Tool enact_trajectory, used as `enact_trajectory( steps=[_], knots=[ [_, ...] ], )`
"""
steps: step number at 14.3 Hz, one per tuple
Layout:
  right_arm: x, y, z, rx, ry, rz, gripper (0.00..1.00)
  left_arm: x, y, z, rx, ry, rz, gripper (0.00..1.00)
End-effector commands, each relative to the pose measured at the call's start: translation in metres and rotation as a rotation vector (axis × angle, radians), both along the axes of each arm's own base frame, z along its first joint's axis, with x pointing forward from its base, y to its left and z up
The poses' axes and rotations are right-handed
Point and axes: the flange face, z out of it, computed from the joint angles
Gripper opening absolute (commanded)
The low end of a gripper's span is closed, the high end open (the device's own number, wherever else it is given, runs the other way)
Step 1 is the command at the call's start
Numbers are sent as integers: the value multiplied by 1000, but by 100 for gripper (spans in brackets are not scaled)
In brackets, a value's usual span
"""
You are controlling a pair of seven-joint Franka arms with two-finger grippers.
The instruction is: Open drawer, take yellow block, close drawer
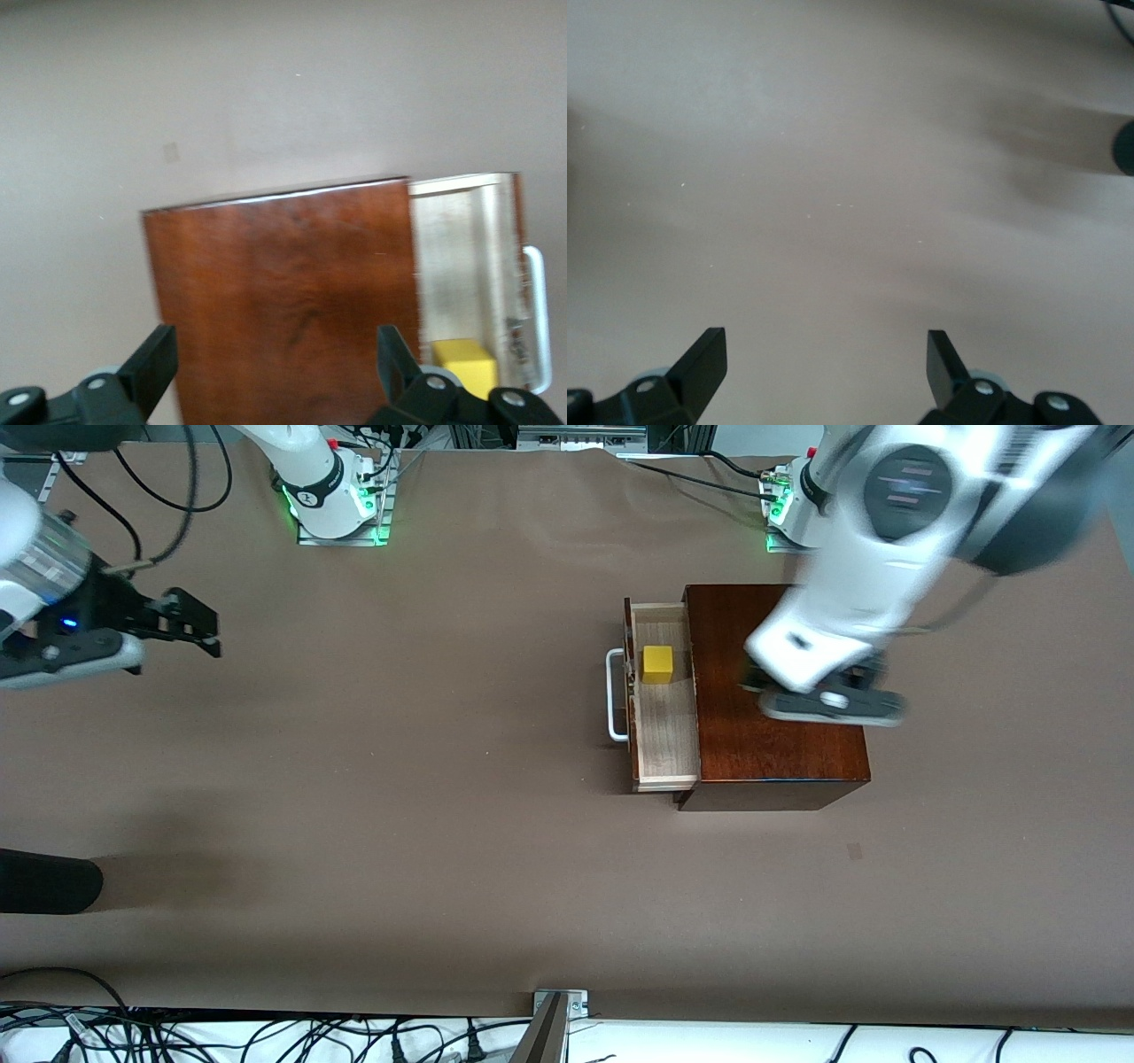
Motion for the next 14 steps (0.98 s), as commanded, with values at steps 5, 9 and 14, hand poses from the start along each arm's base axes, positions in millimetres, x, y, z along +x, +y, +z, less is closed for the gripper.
enact_trajectory(
  steps=[5,9,14],
  knots=[
    [-47,185,-22,16,33,428,100,2,133,35,-38,40,-24,100],
    [-94,323,-68,43,11,693,100,-18,166,28,-96,64,8,100],
    [-111,451,-118,89,-103,975,100,-58,175,27,-94,-89,-24,100]
  ],
)
